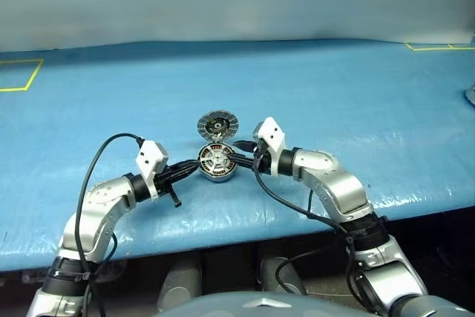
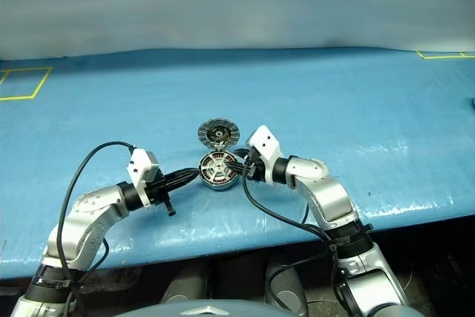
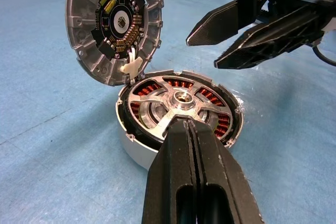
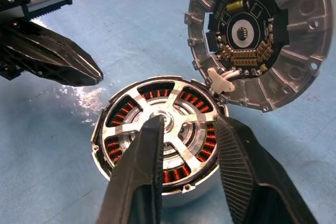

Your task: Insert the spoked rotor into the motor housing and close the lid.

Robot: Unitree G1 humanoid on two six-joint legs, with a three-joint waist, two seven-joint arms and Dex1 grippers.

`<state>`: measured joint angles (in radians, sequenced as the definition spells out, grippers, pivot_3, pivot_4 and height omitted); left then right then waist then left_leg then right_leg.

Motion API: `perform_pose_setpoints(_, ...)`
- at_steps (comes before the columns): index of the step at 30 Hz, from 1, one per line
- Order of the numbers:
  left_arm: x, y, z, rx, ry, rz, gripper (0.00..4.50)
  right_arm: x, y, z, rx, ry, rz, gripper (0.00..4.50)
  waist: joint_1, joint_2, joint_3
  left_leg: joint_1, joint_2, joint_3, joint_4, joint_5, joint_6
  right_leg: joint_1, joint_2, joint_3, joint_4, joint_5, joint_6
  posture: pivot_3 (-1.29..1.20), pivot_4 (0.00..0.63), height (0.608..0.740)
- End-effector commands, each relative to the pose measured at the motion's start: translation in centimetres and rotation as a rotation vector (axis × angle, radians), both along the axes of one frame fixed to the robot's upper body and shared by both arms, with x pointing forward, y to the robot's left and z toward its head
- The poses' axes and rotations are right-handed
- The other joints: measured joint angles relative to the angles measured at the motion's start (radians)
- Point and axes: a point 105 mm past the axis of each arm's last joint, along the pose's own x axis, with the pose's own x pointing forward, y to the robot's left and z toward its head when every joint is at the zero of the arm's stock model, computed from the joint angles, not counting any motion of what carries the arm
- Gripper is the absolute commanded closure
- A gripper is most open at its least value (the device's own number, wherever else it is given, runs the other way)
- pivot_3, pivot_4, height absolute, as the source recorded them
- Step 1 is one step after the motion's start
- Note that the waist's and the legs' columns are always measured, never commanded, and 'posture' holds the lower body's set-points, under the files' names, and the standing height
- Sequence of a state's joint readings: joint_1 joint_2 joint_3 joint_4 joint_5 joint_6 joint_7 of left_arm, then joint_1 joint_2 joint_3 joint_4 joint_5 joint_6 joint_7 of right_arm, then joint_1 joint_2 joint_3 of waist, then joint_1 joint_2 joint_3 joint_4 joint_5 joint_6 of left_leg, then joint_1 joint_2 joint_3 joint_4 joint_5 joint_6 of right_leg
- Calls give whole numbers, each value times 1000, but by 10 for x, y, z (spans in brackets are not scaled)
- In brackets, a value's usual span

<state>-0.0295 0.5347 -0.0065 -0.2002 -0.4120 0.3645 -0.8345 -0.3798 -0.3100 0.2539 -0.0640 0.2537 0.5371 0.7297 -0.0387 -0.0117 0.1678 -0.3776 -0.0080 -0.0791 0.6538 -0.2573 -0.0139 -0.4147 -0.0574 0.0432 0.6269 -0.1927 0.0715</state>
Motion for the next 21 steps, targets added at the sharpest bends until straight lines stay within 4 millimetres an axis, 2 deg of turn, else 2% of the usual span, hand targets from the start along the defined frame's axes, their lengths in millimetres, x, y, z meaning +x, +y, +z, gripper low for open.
perform_pose_setpoints(1, 0, 5, 15, -6, -50, 2, 4500, 8, 7, 12, 22, -59, -10, 4166, 0, 0, 0, 0, 0, 0, 0, 0, 0, 0, 0, 0, 0, 0, 0, 0, 150, 740)
perform_pose_setpoints(7, 0, 7, 15, -1, -52, 12, 4500, 12, 21, 12, 37, -59, -6, 4166, 0, 0, 0, 0, 0, 0, 0, 0, 0, 0, 0, 0, 0, 0, 0, 0, 150, 740)
perform_pose_setpoints(12, 1, 6, 14, 0, -54, 19, 4500, 14, 26, -1, 15, -18, -14, 4166, 0, 0, 0, 0, 0, 0, 0, 0, 0, 0, 0, 0, 0, 0, 0, 0, 150, 740)
perform_pose_setpoints(16, 1, 6, 14, -5, -55, 20, 4500, 16, 22, -21, -37, 26, -57, 4166, -1, 0, 0, 0, 0, 0, 0, 0, 0, 0, 0, 0, 0, 0, 0, 0, 150, 740)
perform_pose_setpoints(21, 1, 5, 14, -8, -52, 10, 4500, 17, 15, -31, -80, 36, -86, 4166, -1, 0, 0, 1, 0, 0, 0, 0, 0, 0, 0, 0, 0, 0, 0, 0, 150, 740)
